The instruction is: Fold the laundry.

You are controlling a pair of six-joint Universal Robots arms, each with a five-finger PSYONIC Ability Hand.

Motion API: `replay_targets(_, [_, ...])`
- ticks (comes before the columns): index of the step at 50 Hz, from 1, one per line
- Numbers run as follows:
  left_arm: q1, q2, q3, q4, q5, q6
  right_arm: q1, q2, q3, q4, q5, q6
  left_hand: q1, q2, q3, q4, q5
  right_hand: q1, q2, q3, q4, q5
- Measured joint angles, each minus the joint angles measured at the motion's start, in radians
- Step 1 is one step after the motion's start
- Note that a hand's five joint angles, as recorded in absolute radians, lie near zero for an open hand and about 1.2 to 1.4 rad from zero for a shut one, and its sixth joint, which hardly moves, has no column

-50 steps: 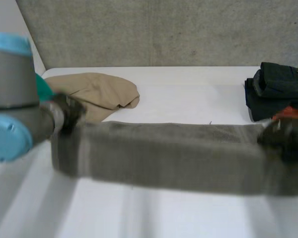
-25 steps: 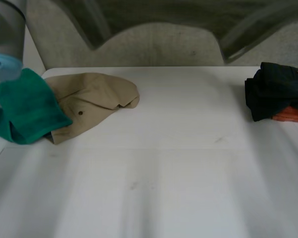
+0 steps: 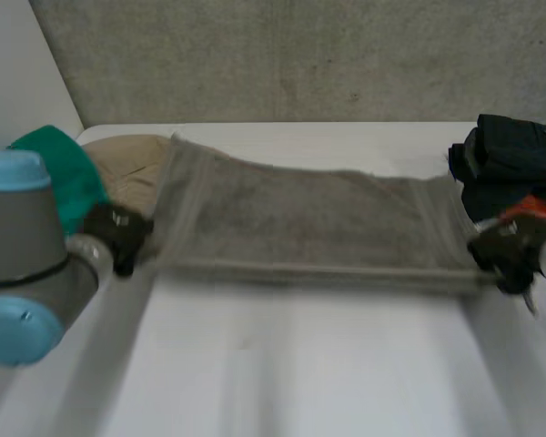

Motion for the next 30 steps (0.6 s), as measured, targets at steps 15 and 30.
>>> replay_targets(15, [-0.047, 0.136, -0.067, -0.256, -0.019, 0.13, -0.073, -0.079, 0.141, 0.076, -0.057, -0.272, 0.0, 0.0, 0.0, 0.0, 0.0, 0.0, 0.0, 0.0, 0.0, 0.011])
replay_targets(30, [-0.061, -0.224, 0.454, -0.111, -0.131, -0.032, 0.058, 0.188, -0.065, -0.514, -0.048, 0.036, 0.0, 0.0, 0.0, 0.0, 0.0, 0.0, 0.0, 0.0, 0.0, 0.014])
